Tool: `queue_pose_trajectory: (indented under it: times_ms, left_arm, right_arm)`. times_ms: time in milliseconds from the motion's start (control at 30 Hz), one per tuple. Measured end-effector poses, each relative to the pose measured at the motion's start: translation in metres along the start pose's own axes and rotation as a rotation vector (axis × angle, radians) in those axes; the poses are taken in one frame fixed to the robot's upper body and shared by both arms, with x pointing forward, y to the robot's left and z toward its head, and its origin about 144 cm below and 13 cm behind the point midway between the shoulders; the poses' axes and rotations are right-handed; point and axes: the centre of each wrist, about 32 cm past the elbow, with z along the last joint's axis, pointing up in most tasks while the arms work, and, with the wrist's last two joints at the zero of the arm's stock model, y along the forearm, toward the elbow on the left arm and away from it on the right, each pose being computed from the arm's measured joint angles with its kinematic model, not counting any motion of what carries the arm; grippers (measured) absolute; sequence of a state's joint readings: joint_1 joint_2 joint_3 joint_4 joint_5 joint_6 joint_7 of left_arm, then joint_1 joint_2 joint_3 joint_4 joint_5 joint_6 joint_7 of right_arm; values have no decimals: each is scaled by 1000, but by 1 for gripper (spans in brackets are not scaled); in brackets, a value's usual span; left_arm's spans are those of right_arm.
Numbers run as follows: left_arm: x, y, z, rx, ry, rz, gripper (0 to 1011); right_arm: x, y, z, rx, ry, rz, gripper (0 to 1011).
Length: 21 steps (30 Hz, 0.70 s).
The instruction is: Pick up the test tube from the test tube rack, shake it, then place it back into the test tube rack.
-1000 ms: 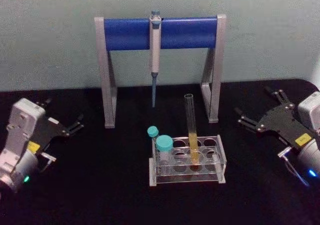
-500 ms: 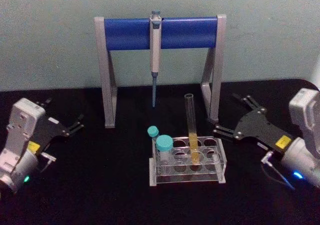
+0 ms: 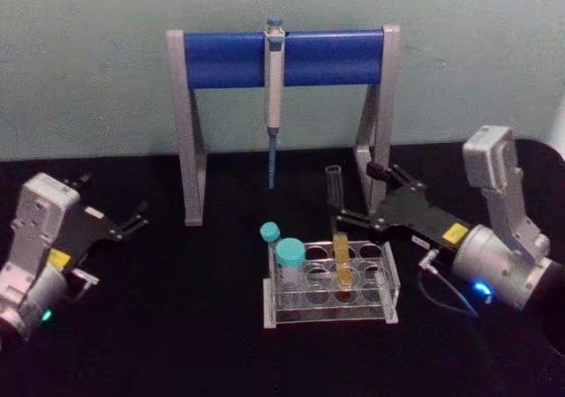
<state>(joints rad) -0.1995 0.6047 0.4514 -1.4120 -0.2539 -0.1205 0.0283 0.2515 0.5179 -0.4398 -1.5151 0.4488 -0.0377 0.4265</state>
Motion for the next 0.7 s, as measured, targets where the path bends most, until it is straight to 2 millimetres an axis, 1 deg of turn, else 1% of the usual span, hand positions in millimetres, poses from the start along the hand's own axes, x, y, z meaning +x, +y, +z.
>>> queue_pose_trajectory:
  times_ms: [67, 300, 500, 700]
  left_arm:
    - [0, 0, 0, 0, 0, 0, 1001]
    - [0, 0, 0, 0, 0, 0, 1001]
    - [0, 0, 0, 0, 0, 0, 1001]
    - [0, 0, 0, 0, 0, 0, 1001]
  right_arm:
    - [-1, 7, 4, -21, 15, -9, 1000]
    - [-8, 21, 9, -73, 32, -37, 1000]
    - [-13, 27, 10, -101, 42, -55, 1000]
    - [-14, 30, 8, -108, 53, -64, 1000]
